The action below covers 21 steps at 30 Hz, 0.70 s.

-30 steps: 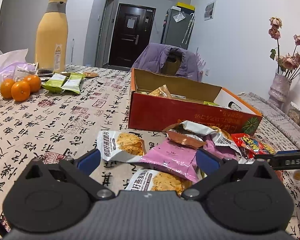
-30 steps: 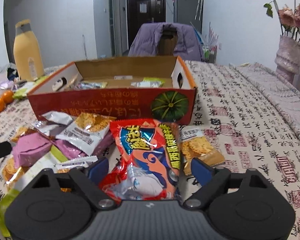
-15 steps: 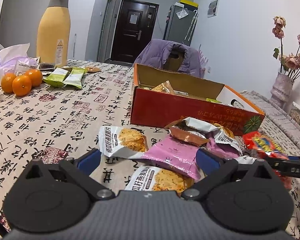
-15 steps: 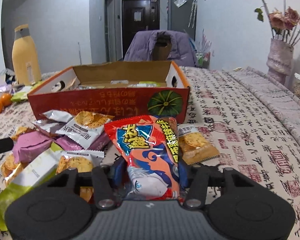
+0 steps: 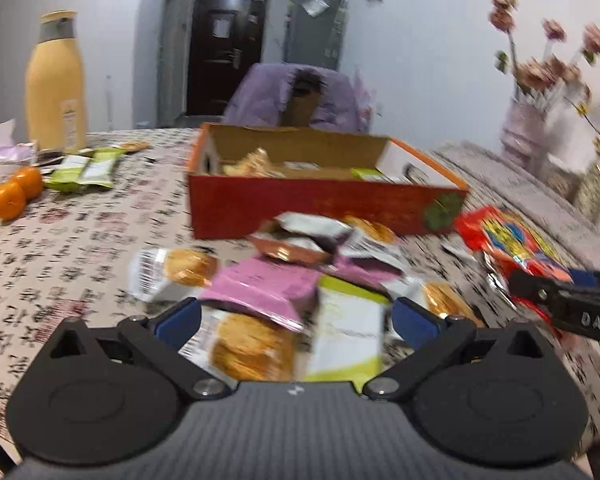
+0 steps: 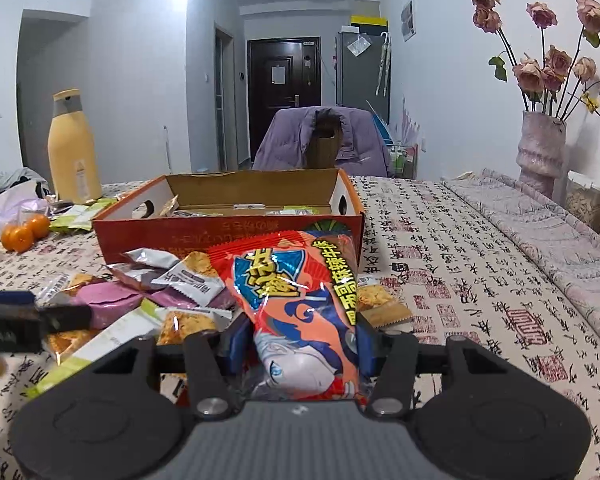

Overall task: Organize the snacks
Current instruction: 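Lift the chip bag with the right gripper while the left grasps the green-and-white bar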

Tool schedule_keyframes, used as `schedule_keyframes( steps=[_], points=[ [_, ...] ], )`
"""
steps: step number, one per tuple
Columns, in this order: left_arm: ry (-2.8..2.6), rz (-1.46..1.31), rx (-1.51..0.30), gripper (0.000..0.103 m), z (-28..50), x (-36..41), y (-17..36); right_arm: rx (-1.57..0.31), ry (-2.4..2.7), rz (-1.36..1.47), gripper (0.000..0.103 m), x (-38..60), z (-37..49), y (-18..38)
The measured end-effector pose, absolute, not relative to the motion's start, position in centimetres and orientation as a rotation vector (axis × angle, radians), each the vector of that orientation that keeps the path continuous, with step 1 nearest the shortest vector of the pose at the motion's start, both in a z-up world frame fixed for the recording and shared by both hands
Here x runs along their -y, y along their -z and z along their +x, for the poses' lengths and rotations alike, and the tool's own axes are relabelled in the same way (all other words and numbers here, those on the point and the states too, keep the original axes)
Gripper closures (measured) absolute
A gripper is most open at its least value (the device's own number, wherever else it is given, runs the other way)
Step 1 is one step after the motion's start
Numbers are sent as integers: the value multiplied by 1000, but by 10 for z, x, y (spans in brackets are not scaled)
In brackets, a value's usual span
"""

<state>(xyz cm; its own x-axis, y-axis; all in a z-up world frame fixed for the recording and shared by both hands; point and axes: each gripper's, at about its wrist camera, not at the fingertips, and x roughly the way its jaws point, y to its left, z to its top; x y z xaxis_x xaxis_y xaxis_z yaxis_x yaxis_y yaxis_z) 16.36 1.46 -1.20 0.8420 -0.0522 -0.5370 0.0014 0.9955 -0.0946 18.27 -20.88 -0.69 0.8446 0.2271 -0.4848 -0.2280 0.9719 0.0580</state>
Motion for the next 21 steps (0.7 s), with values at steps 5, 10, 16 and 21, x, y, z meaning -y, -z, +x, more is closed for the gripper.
schedule_keyframes(
  steps=[5,10,16,21],
  points=[
    [52,-39,-600,4,164,5,21,-507,-253,7,52,211,174,8],
    [66,-35,-641,33,171,11,28,-514,-272,31,52,213,170,11],
    [92,-42,-682,49,180,15,34,-519,-281,40,52,214,168,14],
    [78,-47,-709,54,187,16,38,-520,-286,44,52,215,166,15]
  ],
)
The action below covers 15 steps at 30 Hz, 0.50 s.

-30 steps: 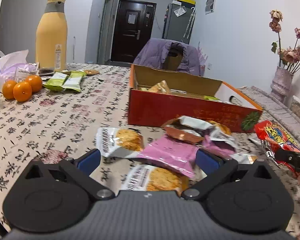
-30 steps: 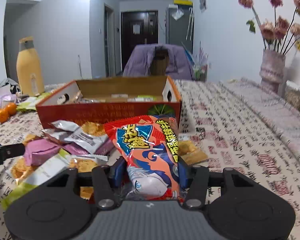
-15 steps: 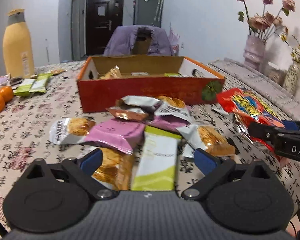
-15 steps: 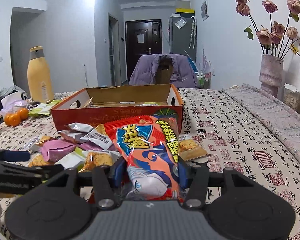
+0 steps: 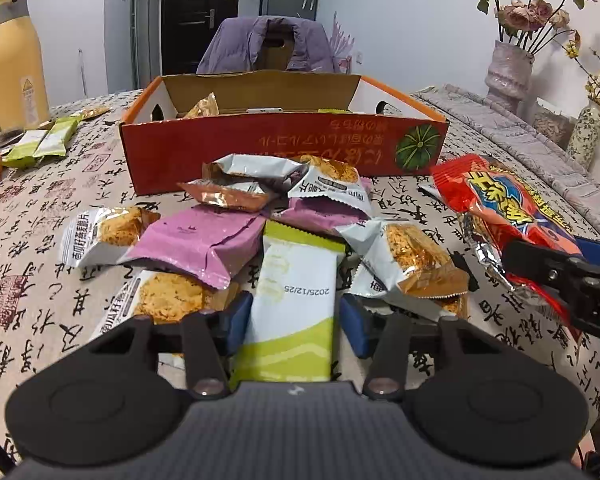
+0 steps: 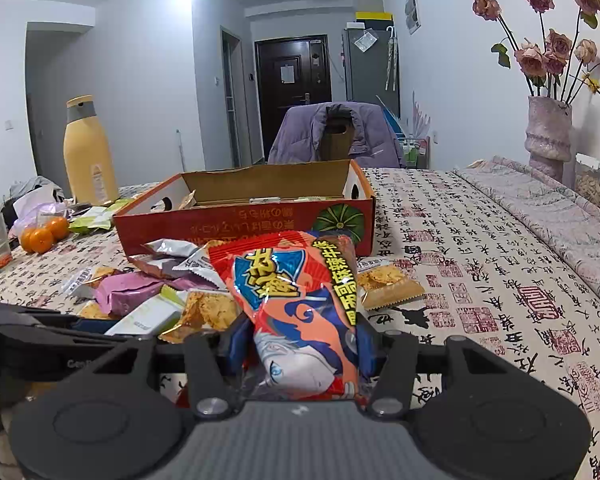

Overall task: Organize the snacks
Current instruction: 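Lift the chip bag with the right gripper while the left grasps the green-and-white bar, then carry the chip bag and green-and-white bar over the box with both grippers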

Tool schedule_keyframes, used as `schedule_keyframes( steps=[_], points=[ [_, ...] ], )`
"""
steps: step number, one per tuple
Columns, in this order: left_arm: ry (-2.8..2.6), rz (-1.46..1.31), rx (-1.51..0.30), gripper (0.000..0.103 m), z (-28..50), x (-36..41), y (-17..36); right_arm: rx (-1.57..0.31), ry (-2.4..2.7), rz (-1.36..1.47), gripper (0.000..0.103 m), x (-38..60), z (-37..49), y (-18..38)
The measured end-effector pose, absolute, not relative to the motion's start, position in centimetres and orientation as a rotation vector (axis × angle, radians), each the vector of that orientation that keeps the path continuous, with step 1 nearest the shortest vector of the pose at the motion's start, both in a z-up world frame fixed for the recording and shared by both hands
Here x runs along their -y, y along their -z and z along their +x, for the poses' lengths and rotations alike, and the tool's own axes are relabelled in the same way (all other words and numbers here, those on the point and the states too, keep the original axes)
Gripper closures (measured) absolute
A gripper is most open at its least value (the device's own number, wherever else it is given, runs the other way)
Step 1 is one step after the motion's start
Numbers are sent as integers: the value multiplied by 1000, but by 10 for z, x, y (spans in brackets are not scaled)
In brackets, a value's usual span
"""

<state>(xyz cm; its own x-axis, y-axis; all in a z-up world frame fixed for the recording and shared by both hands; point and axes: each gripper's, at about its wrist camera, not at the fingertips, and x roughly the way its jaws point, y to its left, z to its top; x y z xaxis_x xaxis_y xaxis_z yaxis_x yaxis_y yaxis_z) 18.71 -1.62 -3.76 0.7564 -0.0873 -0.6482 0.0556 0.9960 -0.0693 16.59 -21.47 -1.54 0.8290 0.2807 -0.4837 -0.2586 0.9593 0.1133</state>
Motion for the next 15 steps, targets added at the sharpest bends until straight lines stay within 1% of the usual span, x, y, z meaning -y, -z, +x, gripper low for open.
schedule_keyframes(
  steps=[2,3,4,7,15],
  points=[
    [83,-53,-710,56,186,16,37,-520,-285,47,52,216,166,16],
    [80,-54,-709,62,185,16,37,-522,-284,48,52,216,166,16],
    [81,-55,-707,63,184,16,37,-523,-284,48,52,216,167,16],
    [70,-64,-672,66,178,17,38,-523,-288,48,52,215,166,17],
    [68,-31,-580,66,160,23,27,-521,-290,45,52,214,164,16]
  ],
)
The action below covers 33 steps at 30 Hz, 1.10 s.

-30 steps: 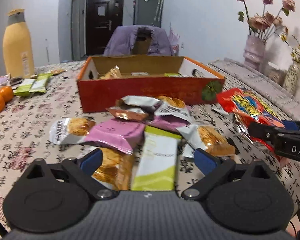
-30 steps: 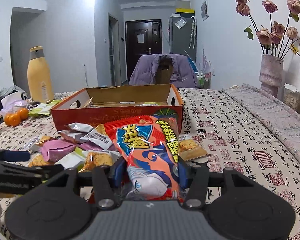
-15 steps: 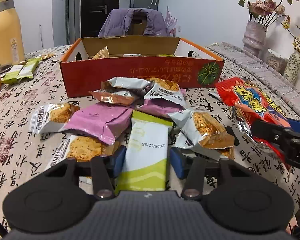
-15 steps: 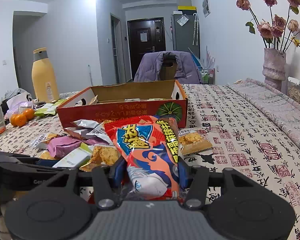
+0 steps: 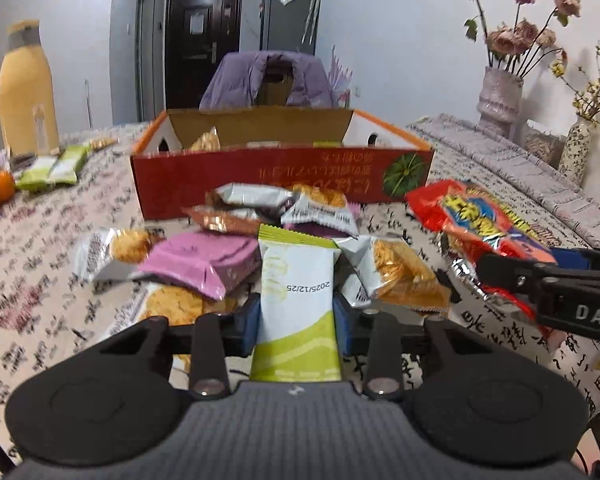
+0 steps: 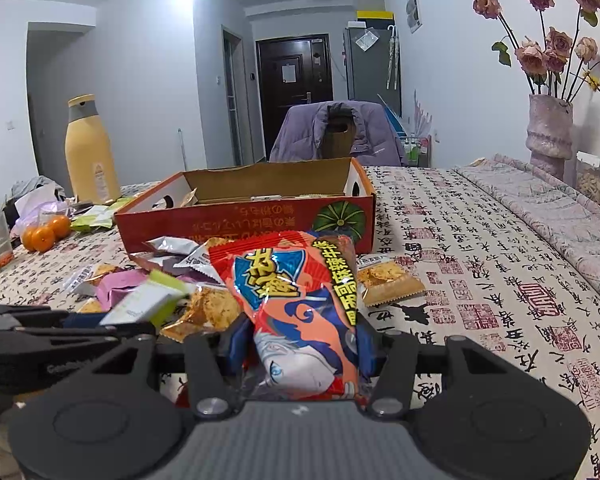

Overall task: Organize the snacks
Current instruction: 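Carry the chip bag and green-and-white bar over the box with both grippers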

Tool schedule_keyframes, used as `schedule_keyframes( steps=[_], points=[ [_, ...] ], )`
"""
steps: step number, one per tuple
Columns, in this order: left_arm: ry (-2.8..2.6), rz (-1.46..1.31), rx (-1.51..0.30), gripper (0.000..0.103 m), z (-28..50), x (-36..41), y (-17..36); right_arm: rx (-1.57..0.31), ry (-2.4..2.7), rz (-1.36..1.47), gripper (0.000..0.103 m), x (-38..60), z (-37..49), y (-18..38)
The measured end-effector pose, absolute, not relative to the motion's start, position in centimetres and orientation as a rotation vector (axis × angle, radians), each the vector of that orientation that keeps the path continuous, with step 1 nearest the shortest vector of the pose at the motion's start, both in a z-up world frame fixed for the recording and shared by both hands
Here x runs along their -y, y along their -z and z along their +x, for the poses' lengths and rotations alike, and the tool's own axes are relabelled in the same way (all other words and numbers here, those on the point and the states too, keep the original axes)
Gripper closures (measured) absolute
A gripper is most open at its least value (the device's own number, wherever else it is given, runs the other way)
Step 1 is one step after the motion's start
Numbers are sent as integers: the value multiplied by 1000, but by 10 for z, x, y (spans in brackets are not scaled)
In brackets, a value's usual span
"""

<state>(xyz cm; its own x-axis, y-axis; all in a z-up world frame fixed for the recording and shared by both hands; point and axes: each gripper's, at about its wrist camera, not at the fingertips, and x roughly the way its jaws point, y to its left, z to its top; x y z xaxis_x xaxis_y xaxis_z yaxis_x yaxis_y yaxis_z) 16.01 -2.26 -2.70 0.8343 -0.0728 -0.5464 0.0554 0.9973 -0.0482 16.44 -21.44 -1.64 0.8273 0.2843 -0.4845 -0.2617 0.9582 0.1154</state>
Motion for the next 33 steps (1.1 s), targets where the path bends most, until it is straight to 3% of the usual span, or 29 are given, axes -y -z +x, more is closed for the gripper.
schedule_keyframes(
  steps=[15,33],
  points=[
    [72,-55,-459,66,167,12,-17,-468,-300,33,52,203,177,-2],
    [9,-95,-341,66,260,-14,-75,-364,-279,-29,52,163,282,-54]
  ],
)
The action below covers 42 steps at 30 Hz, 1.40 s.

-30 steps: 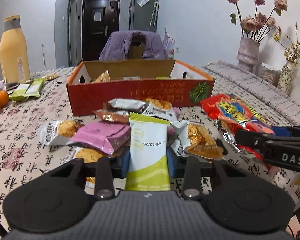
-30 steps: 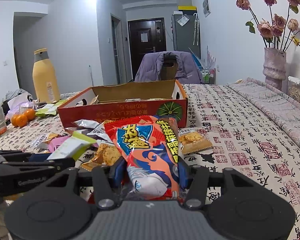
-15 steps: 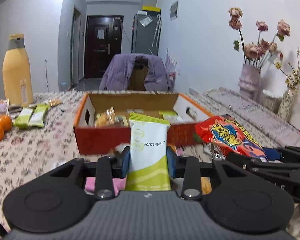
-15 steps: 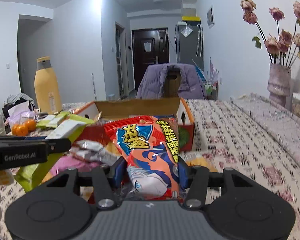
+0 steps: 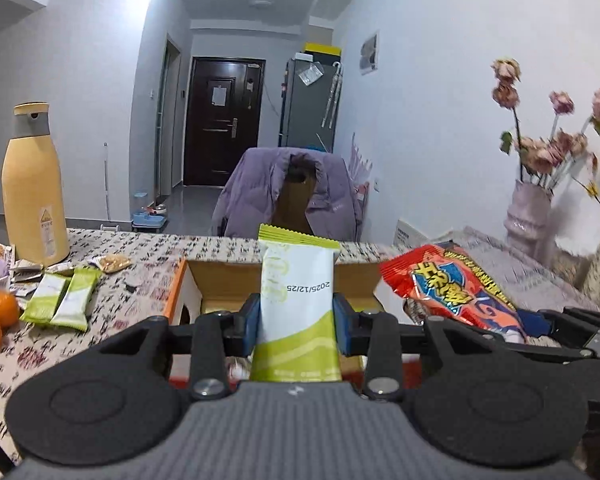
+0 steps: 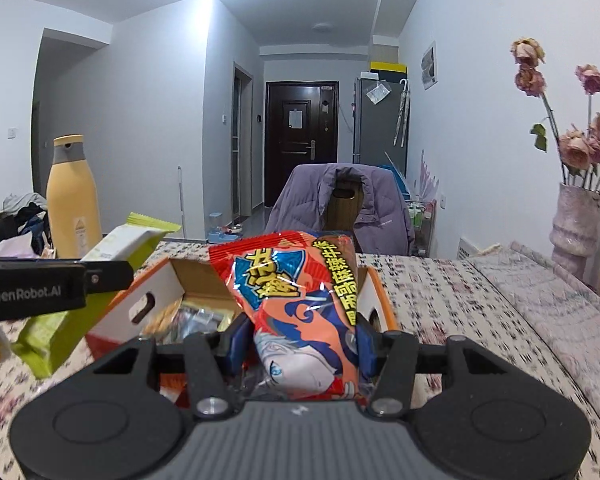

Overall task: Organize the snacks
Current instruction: 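Carry the chip bag and green-and-white bar over the box with both grippers, then open the right gripper over the box while the left releases the bar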

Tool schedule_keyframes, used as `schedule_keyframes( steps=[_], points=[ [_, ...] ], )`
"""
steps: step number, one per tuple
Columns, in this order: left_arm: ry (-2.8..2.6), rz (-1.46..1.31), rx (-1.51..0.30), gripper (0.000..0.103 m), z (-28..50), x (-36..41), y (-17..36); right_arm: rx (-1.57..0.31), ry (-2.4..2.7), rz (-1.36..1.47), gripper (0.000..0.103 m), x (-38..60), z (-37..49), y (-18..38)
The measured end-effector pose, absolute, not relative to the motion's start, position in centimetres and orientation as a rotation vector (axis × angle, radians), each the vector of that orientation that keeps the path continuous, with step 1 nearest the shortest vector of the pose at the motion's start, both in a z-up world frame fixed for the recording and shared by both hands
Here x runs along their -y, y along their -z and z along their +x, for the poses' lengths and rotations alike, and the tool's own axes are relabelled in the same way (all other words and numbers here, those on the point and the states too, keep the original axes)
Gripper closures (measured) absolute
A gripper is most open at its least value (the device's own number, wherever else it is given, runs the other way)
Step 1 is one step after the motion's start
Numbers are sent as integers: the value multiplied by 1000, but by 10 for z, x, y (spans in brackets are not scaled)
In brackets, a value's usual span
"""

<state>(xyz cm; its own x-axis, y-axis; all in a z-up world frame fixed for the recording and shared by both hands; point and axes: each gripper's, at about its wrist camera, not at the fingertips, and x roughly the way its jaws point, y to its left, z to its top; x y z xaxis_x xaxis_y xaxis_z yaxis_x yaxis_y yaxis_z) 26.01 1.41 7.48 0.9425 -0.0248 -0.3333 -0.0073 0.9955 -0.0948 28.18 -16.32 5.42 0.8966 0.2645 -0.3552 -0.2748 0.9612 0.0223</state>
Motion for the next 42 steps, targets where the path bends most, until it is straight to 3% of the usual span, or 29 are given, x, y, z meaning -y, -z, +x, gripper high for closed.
schedule_keyframes(
  steps=[16,31,32,33,34,36,39,42],
  points=[
    [-107,-164,-376,66,359,-40,-52,-428,-253,34,52,140,388,-33],
    [-106,-163,-435,62,371,-47,-18,-449,-263,-2,50,136,394,-9],
    [-103,-168,-430,60,371,-49,-18,-453,-266,2,49,136,394,-10],
    [-101,-172,-420,49,369,-49,-19,-456,-270,10,45,137,393,-11],
    [-106,-176,-407,27,366,-51,-20,-458,-269,14,41,138,392,-11],
    [-144,-180,-368,8,360,-51,-24,-454,-256,22,22,141,392,-12],
    [-148,-177,-327,0,352,-52,-29,-451,-243,51,8,150,392,-13],
    [-156,-182,-322,0,349,-51,-31,-454,-230,80,0,157,393,-14]
  ],
)
